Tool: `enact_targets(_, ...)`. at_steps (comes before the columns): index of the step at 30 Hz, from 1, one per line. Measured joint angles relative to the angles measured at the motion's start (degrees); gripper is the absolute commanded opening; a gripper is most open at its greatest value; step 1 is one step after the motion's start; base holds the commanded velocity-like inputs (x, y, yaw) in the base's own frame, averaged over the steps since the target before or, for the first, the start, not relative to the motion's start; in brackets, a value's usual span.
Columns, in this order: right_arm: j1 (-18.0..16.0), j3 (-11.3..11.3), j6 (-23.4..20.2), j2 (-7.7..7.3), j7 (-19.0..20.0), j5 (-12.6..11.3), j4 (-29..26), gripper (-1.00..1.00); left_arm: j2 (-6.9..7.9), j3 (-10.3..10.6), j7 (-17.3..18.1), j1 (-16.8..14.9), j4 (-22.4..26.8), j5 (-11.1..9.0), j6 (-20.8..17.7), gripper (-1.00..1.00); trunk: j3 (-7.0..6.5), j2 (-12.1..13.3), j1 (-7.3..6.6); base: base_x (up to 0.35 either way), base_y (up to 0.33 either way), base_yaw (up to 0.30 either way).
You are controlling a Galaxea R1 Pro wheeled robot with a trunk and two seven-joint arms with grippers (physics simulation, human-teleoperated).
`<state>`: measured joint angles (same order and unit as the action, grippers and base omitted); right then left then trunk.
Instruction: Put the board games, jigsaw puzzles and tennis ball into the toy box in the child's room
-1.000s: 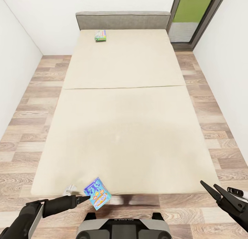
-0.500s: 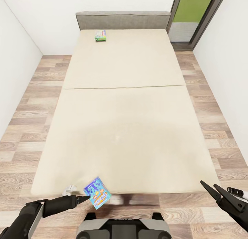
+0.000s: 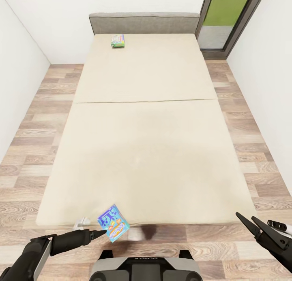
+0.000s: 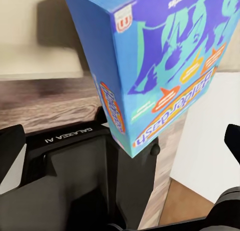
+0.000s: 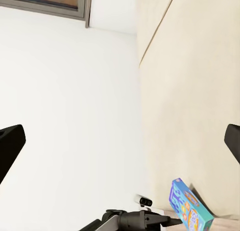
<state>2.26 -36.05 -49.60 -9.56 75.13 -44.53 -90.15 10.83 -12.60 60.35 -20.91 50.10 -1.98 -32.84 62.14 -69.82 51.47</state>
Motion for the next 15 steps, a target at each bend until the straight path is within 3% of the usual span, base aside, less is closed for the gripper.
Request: enact_targets(15,0.00,0.07,0.00,0.00,0.00,0.00,-0.02,1.00,-0.01,0.00,0.03,0.00,0.01,-0.02,0.01,1.00,0.00,0.00,0.00,-0.002,-0.012,0.000)
